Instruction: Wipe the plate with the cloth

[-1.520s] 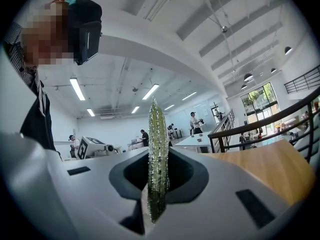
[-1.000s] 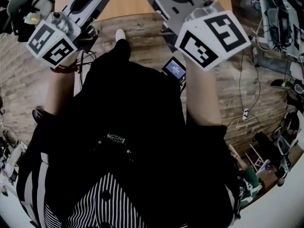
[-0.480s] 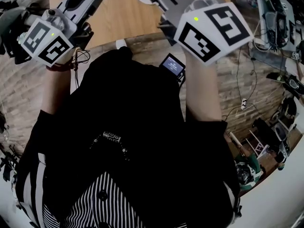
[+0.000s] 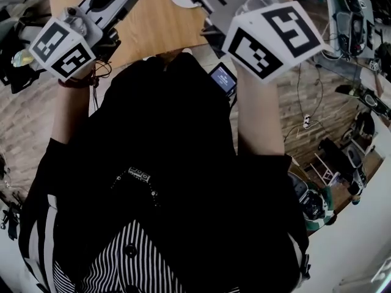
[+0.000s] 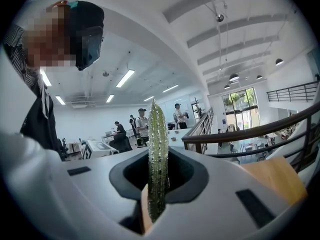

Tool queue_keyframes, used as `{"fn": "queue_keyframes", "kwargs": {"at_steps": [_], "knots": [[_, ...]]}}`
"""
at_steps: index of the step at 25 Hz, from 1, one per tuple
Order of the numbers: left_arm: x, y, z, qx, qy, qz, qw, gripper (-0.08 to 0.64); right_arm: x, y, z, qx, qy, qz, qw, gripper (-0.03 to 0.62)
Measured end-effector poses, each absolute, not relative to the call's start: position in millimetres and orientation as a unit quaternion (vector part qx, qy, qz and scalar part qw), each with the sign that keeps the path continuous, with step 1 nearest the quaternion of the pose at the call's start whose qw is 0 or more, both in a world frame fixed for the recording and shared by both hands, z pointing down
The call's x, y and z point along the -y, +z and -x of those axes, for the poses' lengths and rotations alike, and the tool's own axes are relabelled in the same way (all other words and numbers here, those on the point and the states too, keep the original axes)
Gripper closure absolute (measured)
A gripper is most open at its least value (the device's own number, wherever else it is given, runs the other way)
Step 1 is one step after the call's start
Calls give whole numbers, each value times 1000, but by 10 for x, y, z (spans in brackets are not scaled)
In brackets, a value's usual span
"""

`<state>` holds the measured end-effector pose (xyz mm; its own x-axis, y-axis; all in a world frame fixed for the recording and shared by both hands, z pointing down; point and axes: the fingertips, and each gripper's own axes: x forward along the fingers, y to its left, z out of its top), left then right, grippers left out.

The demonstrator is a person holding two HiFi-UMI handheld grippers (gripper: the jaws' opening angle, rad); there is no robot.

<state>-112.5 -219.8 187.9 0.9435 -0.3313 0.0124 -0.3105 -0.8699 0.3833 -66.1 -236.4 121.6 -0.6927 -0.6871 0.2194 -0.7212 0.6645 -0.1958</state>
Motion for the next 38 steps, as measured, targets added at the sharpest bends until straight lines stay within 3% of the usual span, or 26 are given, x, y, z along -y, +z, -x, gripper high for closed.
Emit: {"fn": "queue_keyframes", "kwargs": {"at_steps": [9, 15, 19, 38], "knots": [[2470, 1842, 990, 221, 1, -959, 175, 563, 2810, 1155, 419, 930, 139, -338, 39, 549], [2671, 1865, 311, 249, -13, -947, 200, 563, 3146, 1308, -45, 946, 152, -285, 29, 549], [2759, 1852, 282, 287, -5, -936, 204, 563, 3275, 1459, -206, 949, 180, -259, 14, 549], [3111, 2456, 1, 266, 29, -934, 238, 563, 3522, 2033, -525, 933, 215, -285, 46, 549]]}}
